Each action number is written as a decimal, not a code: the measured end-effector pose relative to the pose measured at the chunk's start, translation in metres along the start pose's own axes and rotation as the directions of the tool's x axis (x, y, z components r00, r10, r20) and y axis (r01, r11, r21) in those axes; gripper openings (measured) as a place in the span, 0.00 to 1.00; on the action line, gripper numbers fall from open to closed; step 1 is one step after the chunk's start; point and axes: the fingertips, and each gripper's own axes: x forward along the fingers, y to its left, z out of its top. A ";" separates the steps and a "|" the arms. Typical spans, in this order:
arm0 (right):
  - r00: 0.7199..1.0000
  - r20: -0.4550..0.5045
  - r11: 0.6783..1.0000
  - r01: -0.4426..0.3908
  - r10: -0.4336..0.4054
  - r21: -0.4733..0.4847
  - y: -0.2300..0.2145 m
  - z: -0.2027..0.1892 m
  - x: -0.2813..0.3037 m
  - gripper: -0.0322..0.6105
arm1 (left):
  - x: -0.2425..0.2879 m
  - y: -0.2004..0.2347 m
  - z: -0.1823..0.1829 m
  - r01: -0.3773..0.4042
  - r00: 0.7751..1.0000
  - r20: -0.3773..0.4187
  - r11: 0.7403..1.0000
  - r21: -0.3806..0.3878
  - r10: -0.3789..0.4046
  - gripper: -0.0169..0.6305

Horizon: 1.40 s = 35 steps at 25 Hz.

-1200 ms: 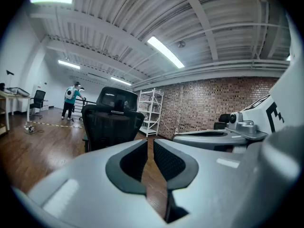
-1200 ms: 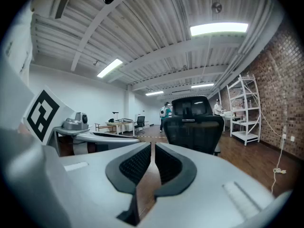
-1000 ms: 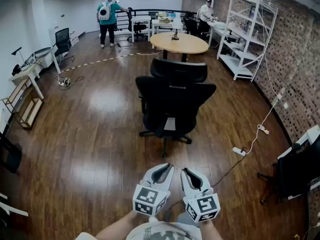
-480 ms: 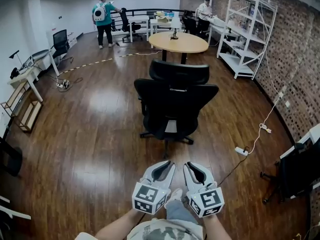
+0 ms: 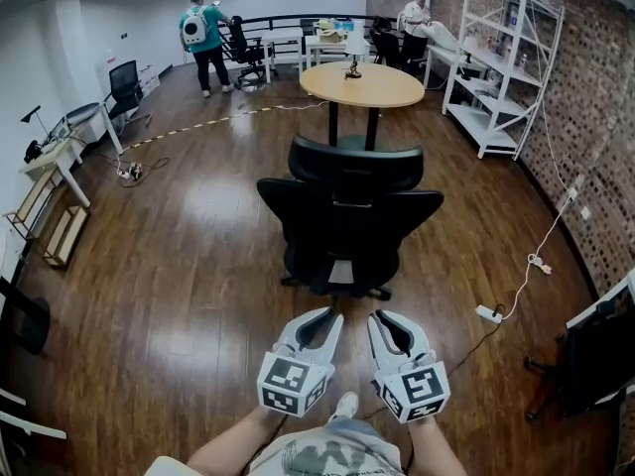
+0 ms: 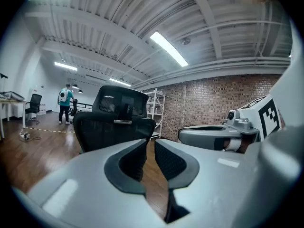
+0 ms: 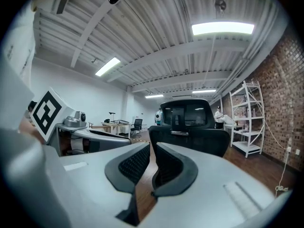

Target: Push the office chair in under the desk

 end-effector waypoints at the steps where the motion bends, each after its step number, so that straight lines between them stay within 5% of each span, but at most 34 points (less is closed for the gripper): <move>1: 1.000 -0.001 1.000 -0.005 0.005 -0.008 -0.008 0.002 0.007 0.09 | 0.008 0.004 0.002 -0.005 1.000 0.001 1.000 -0.001 0.005 0.11; 10: 0.997 -0.010 0.995 -0.077 0.077 -0.069 -0.069 0.017 0.051 0.18 | 0.078 0.034 0.028 -0.043 0.999 0.014 0.999 0.000 0.043 0.15; 23: 0.979 -0.075 0.945 -0.205 0.192 -0.254 -0.133 0.036 0.097 0.31 | 0.110 0.107 0.063 -0.126 0.992 0.002 0.979 0.162 0.128 0.27; 35: 0.972 -0.196 0.879 -0.201 0.126 -0.433 -0.202 0.037 0.141 0.40 | 0.150 0.213 0.082 -0.140 0.975 -0.117 0.926 0.350 0.191 0.47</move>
